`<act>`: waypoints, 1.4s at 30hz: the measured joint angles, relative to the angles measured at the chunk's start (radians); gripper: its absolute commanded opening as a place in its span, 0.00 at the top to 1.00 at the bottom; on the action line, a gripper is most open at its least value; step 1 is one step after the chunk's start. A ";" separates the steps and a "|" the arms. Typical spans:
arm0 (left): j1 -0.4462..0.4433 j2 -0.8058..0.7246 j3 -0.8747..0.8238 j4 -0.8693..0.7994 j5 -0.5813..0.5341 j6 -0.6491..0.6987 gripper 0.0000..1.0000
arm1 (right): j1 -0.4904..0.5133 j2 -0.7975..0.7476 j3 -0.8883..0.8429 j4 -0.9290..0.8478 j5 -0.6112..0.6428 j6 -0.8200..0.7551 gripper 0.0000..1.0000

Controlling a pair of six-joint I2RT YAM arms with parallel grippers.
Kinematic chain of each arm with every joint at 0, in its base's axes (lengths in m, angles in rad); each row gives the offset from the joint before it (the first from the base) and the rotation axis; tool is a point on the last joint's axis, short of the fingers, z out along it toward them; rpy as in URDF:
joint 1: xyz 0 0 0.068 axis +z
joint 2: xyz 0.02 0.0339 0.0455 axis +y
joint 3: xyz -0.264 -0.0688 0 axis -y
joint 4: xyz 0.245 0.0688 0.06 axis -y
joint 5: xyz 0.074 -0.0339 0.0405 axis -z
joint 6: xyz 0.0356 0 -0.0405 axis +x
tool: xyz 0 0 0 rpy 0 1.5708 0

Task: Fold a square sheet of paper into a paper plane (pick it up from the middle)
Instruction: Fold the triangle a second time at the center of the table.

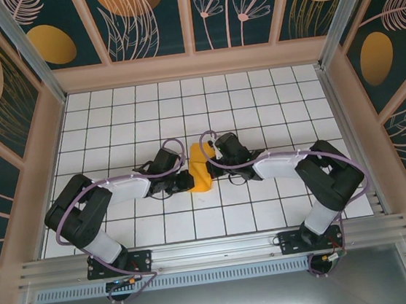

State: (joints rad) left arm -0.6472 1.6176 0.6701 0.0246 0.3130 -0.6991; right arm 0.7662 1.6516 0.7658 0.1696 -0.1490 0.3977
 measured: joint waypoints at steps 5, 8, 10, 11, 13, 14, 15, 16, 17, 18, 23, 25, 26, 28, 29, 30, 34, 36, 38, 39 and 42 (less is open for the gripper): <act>0.000 0.000 0.000 0.000 0.000 0.000 0.85 | 0.000 0.031 0.000 -0.003 -0.002 0.000 1.00; 0.000 0.000 0.000 0.000 0.000 0.000 0.85 | 0.000 0.047 0.000 -0.003 -0.001 0.000 1.00; 0.000 0.000 0.000 0.000 0.000 0.000 0.85 | -0.001 0.053 0.000 -0.005 -0.001 0.000 1.00; 0.000 0.000 0.000 0.000 0.000 0.000 0.85 | -0.001 0.053 0.000 -0.008 -0.001 0.000 1.00; 0.000 0.000 0.000 0.000 0.000 0.000 0.85 | -0.001 0.053 0.000 -0.010 0.000 0.000 1.00; 0.000 0.000 0.000 0.000 0.000 0.000 0.85 | -0.001 0.053 0.000 -0.010 0.002 0.000 1.00; 0.000 0.000 0.000 0.000 0.000 0.000 0.85 | -0.001 0.053 0.000 -0.011 0.003 0.000 1.00; 0.000 0.000 0.000 0.000 0.000 0.000 0.85 | -0.001 0.053 0.000 -0.011 0.004 0.000 1.00; 0.000 0.000 0.000 0.000 0.000 0.000 0.85 | -0.001 0.053 0.000 -0.011 0.008 0.000 1.00; 0.000 0.000 0.000 0.000 0.000 0.000 0.85 | -0.001 0.053 0.000 -0.012 0.011 0.000 1.00; 0.000 0.002 0.001 0.000 0.001 0.000 0.86 | -0.001 0.056 0.000 -0.013 0.018 0.000 1.00; 0.000 0.002 0.002 0.000 0.001 0.000 0.85 | -0.001 0.067 0.003 -0.012 0.019 0.000 1.00; 0.000 0.002 0.002 0.000 0.001 0.000 0.86 | -0.001 0.074 0.004 -0.012 0.018 0.000 1.00; 0.000 0.003 0.002 0.000 0.001 0.000 0.85 | -0.001 0.078 0.010 -0.010 0.018 0.000 1.00; 0.000 0.003 0.002 0.000 0.002 0.000 0.85 | -0.002 0.082 0.013 -0.010 0.018 0.001 1.00; 0.000 0.003 0.002 0.000 0.003 0.000 0.85 | -0.002 0.084 0.015 -0.010 0.018 0.001 1.00; 0.000 0.003 0.002 0.000 0.003 0.000 0.85 | -0.002 0.085 0.015 -0.010 0.018 0.000 1.00; 0.000 0.003 0.003 0.000 0.003 0.000 0.83 | -0.002 0.085 0.015 -0.010 0.018 0.000 1.00; 0.000 0.002 0.004 0.000 0.003 0.000 0.82 | -0.002 0.085 0.015 -0.010 0.018 0.001 1.00; 0.000 -0.002 0.004 -0.002 0.000 0.000 0.82 | -0.002 0.085 0.015 -0.010 0.019 0.001 1.00; 0.000 -0.029 0.004 -0.019 -0.028 -0.004 0.77 | -0.002 0.085 0.015 -0.010 0.019 0.001 1.00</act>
State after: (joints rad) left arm -0.6472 1.5883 0.6743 0.0051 0.2848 -0.7033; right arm 0.7647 1.7367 0.7811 0.1600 -0.1303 0.3985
